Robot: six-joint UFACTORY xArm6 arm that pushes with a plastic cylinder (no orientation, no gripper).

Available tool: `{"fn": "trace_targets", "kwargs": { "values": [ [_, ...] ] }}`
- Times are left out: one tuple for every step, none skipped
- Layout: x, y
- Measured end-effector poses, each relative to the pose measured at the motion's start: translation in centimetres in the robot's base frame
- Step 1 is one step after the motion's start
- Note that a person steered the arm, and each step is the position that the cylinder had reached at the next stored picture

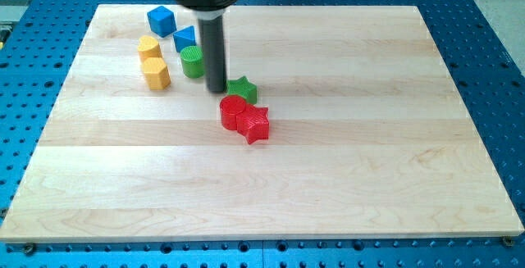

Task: Move the green star towards the top right side of the board

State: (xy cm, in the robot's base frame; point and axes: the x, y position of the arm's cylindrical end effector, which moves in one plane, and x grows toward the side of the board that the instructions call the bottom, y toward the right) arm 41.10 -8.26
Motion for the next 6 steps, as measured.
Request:
{"fn": "trace_targets", "kwargs": {
  "values": [
    [4.5, 3.9],
    [0.2, 8.3],
    [3.4, 5.6],
    [0.6, 4.8],
    [-3.8, 7.4],
    [-6.0, 14.0]
  ]
}}
